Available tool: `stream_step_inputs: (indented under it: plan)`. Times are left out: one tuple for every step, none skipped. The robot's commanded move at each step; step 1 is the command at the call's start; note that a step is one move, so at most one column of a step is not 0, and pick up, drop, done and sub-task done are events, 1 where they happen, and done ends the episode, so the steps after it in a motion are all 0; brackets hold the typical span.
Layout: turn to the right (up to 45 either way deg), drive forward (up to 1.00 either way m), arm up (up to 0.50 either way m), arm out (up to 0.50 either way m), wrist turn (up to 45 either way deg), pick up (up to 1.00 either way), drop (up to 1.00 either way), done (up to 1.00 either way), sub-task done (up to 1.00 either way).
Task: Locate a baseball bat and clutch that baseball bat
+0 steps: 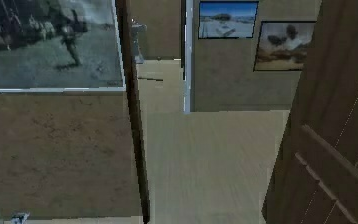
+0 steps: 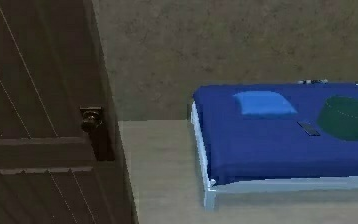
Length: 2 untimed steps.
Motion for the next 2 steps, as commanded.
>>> stream_step_inputs:
  plan:
    - [0.0, 0.55, 0.00, 0.00, 0.0, 0.00, 0.00, 0.00, 0.00]
    - [45.0, 0.00, 0.00, 0.00, 0.0, 0.00, 0.00, 0.00, 0.00]
